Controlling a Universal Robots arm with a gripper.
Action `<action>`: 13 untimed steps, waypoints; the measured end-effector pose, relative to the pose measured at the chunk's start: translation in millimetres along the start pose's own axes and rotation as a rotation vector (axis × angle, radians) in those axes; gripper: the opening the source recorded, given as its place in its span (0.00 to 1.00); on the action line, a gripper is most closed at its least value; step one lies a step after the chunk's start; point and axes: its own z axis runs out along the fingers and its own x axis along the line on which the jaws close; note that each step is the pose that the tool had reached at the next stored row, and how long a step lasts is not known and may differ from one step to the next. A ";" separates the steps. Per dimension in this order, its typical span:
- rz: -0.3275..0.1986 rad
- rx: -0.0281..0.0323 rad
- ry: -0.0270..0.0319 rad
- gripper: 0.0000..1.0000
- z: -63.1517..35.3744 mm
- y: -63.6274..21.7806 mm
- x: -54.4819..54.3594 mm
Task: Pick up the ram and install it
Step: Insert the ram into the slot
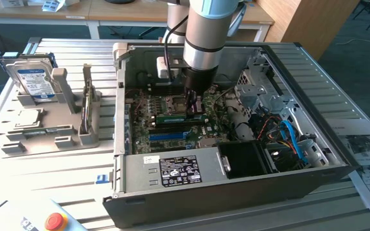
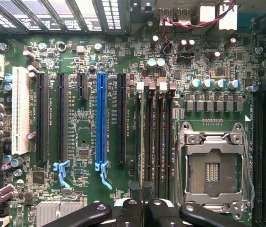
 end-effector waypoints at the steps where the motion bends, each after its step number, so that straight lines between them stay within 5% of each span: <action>1: 0.000 -0.0001 0.0000 0.12 0.0 0.0 0.0; 13: -0.003 -0.0001 0.0002 0.12 0.0 -0.5 0.0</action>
